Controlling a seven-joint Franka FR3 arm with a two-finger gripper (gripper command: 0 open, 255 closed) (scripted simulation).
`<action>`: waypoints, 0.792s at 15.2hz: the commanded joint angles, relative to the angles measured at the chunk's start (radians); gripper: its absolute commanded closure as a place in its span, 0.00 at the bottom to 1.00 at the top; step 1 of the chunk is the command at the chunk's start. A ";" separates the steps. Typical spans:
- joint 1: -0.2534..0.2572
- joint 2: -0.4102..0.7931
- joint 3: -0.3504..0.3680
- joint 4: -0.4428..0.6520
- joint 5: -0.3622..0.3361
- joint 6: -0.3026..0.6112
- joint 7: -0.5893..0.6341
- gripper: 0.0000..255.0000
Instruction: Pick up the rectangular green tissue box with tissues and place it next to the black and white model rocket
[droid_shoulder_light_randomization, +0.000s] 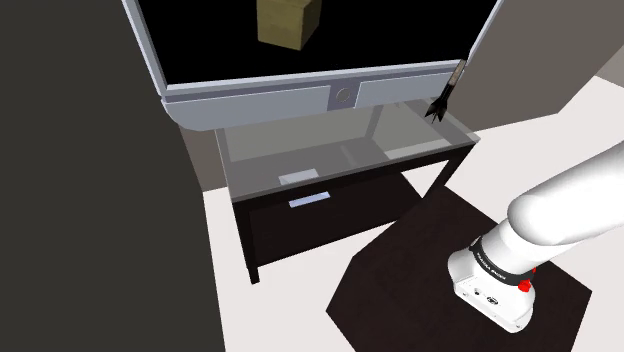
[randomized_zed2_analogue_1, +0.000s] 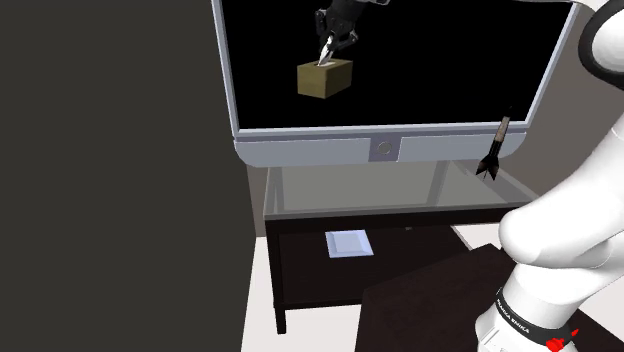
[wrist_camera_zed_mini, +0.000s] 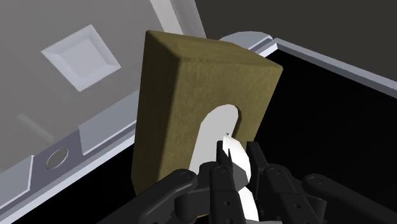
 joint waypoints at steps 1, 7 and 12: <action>-0.007 -0.055 -0.046 -0.048 0.070 -0.004 -0.072 1.00; -0.006 -0.203 -0.204 -0.189 0.217 -0.035 -0.268 1.00; -0.006 -0.288 -0.326 -0.271 0.280 -0.077 -0.405 1.00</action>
